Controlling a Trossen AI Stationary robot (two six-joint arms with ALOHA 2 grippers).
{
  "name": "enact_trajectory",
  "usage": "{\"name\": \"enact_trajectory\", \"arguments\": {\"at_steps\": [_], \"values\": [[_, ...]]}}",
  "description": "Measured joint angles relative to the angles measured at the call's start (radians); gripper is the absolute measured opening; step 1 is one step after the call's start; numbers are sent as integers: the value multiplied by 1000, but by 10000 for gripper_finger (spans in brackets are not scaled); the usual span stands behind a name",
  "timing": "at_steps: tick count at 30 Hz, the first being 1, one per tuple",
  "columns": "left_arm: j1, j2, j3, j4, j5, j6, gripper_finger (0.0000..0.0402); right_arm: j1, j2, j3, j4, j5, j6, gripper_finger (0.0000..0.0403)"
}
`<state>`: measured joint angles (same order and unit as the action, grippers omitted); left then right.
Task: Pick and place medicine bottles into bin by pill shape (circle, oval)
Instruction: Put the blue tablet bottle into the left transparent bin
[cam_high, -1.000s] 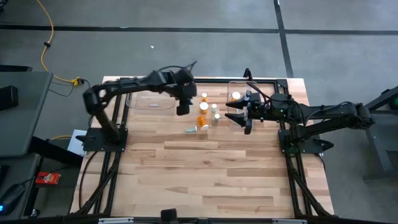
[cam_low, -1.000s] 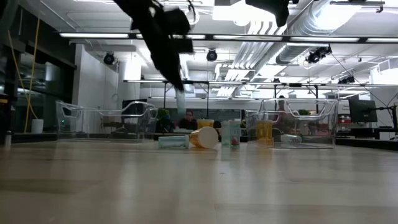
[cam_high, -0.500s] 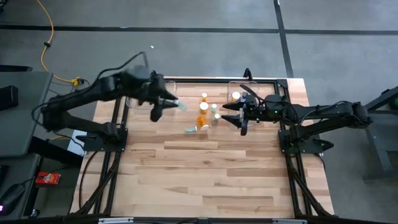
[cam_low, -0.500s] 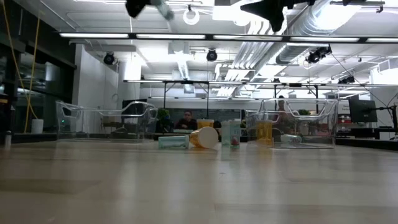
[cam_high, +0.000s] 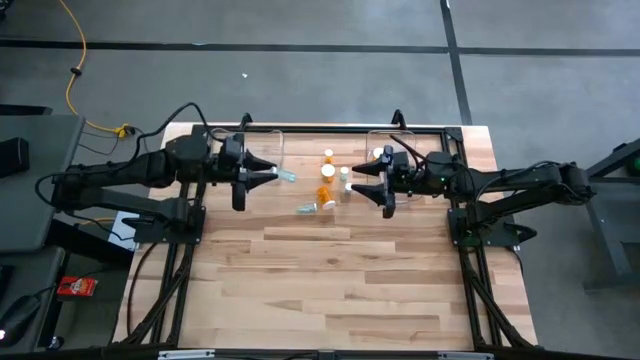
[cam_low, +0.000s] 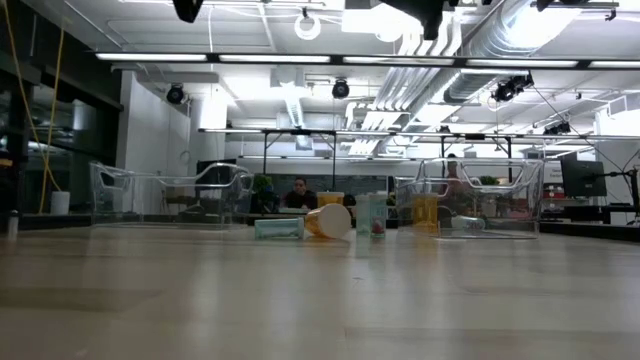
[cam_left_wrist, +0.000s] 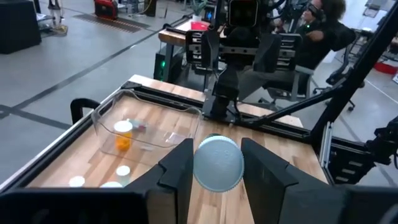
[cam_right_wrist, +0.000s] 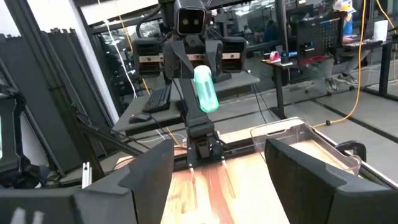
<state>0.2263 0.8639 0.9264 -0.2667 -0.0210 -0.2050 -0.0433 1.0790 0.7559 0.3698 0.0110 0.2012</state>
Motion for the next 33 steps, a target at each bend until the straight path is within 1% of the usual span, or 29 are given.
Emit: {"name": "enact_trajectory", "arguments": {"at_steps": [4,7,10,13,15,18,22,26,28,31,33], "values": [[0,0,0,18,-2,-2,102,0,0,0,-1,0,0,245],[0,2,0,37,-8,26,103,0,0,0,-1,0,0,245],[4,3,17,21,-62,81,103,0,0,0,-1,4,0,245],[42,14,84,-81,-138,122,103,0,0,0,-2,5,0,245],[94,39,154,-219,-179,137,103,0,0,0,-2,5,5,245],[204,100,260,-440,-226,186,103,0,0,0,-7,5,8,245],[381,209,335,-661,-214,199,103,0,0,0,-7,5,11,245],[548,332,321,-810,-184,222,103,0,0,0,-7,5,48,245],[614,392,284,-842,-184,224,103,0,0,0,-7,5,59,245],[695,451,202,-804,-134,212,103,0,0,0,-7,5,60,245],[740,470,140,-742,-102,189,104,0,0,0,-7,11,60,245]]}}
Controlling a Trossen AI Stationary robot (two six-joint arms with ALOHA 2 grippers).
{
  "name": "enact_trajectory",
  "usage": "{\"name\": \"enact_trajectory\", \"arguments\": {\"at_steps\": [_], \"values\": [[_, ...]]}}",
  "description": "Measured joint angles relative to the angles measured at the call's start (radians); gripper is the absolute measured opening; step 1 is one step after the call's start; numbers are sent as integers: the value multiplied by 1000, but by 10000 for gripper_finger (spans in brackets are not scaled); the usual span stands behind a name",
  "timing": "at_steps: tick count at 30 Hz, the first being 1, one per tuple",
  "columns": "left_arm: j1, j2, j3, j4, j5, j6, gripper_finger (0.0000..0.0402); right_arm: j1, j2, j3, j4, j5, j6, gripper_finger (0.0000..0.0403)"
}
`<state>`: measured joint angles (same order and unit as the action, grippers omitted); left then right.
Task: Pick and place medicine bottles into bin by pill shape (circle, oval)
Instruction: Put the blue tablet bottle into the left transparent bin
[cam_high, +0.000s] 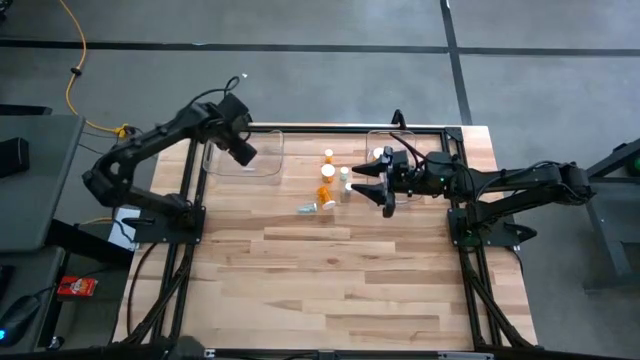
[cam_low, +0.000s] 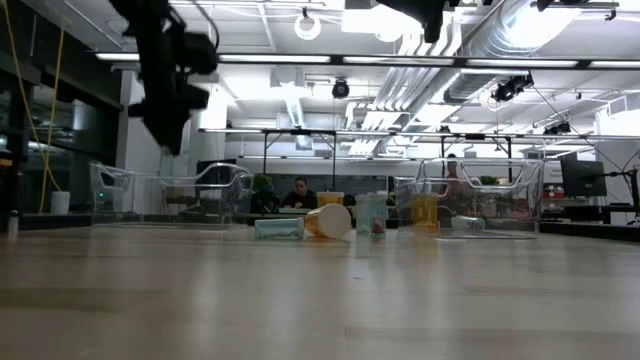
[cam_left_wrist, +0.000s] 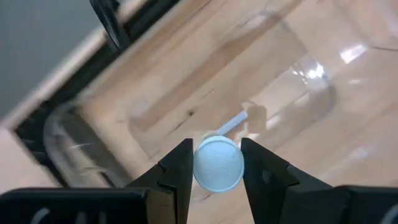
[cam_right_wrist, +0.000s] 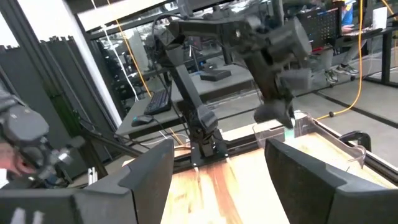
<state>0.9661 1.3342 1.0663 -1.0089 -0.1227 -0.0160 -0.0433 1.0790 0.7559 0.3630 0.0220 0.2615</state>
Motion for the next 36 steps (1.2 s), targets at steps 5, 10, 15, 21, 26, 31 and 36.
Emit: {"name": "enact_trajectory", "arguments": {"at_steps": [5,10,15,21,26,31,36], "values": [[59,12,-98,185,-32,-109,104,0,0,0,0,39,0,245],[51,45,-101,233,-84,-162,104,-2,0,0,0,57,0,245],[48,111,-101,187,-73,-232,104,-2,0,0,0,57,0,245],[47,190,-101,192,-25,-368,104,-2,0,0,0,58,-26,245],[62,202,-101,199,-33,-435,104,-2,0,0,0,58,-26,245],[64,202,-101,224,-77,-498,104,-2,0,0,0,58,-26,245],[49,202,-101,278,-138,-505,104,-2,0,0,0,58,-26,245]]}}
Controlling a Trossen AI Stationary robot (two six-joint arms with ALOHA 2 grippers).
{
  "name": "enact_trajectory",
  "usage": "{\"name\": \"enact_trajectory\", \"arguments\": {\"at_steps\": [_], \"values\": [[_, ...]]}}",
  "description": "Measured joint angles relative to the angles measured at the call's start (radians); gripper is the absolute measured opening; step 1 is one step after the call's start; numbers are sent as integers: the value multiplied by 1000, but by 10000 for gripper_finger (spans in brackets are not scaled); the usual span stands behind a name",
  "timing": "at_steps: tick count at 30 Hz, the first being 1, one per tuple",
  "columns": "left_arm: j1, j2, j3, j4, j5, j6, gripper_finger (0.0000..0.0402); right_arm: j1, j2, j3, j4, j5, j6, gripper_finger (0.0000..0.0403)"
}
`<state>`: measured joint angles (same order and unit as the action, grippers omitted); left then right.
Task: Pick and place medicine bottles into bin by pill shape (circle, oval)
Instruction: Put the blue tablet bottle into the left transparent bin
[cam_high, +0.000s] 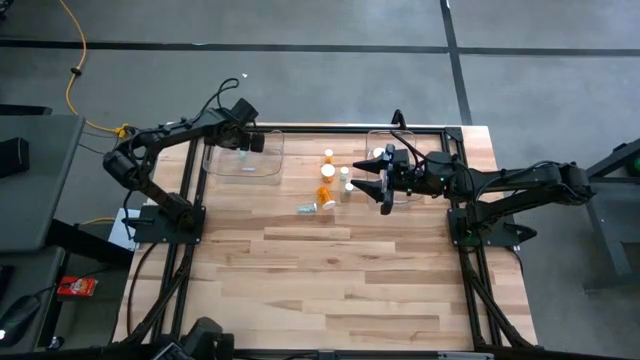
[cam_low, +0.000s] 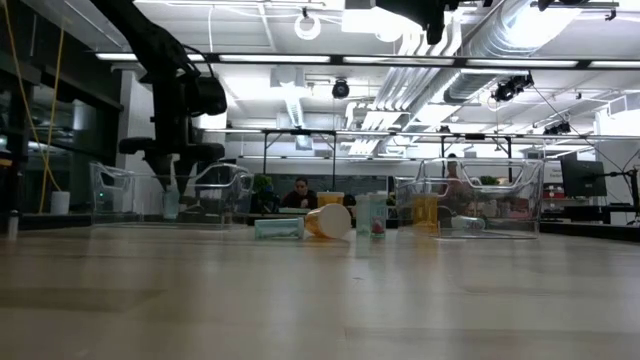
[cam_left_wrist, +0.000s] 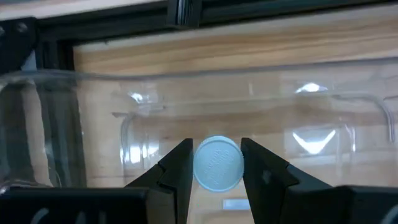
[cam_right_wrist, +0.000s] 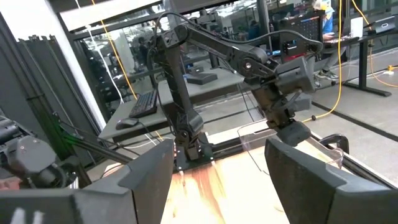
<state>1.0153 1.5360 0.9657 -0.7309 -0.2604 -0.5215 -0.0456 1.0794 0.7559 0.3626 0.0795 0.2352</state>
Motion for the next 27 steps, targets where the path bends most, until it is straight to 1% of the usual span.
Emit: {"name": "enact_trajectory", "arguments": {"at_steps": [2,7,15,19,27], "values": [[-5,0,0,10,-18,-3,104,0,0,0,0,0,0,245],[-5,0,-5,34,-16,-43,104,0,0,0,0,0,0,245],[-5,0,-5,46,-15,-37,106,0,0,0,-1,0,0,245],[-5,0,-5,45,-14,-10,122,0,0,0,-1,0,0,245],[-5,0,-5,45,-12,-8,162,0,0,0,-1,0,0,245]]}}
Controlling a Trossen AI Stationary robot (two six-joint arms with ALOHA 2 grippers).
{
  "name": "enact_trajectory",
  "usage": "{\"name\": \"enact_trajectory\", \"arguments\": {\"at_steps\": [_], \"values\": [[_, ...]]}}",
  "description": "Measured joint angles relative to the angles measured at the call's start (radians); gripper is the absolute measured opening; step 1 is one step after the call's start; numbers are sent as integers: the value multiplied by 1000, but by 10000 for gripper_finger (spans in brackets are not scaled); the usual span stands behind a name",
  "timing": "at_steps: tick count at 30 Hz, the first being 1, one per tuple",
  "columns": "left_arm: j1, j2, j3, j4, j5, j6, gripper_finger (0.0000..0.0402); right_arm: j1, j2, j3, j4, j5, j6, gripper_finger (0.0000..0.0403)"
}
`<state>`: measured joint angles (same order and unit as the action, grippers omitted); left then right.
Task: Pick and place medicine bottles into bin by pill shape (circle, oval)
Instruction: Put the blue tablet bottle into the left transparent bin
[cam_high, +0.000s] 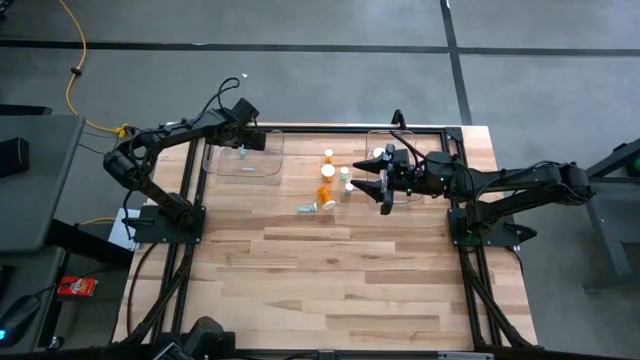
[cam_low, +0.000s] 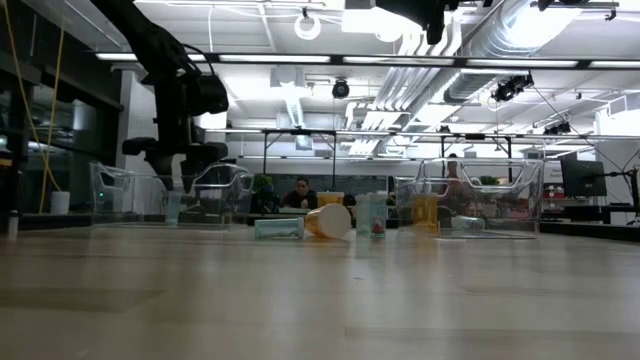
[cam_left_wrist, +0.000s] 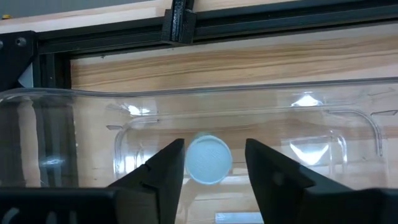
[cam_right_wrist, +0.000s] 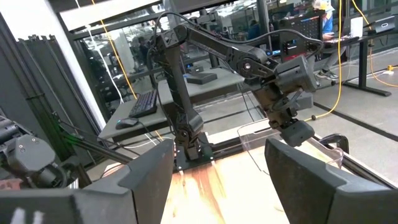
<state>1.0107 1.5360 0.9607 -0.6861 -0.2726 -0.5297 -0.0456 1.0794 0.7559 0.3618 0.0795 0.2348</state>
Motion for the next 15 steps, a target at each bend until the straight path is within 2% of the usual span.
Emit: {"name": "enact_trajectory", "arguments": {"at_steps": [6,11,15], "values": [[0,0,0,2,0,2,176,0,0,0,0,0,0,245],[12,-7,31,0,75,50,182,0,0,0,0,0,0,245],[13,-37,72,-10,80,64,184,0,0,0,0,0,0,245]]}}
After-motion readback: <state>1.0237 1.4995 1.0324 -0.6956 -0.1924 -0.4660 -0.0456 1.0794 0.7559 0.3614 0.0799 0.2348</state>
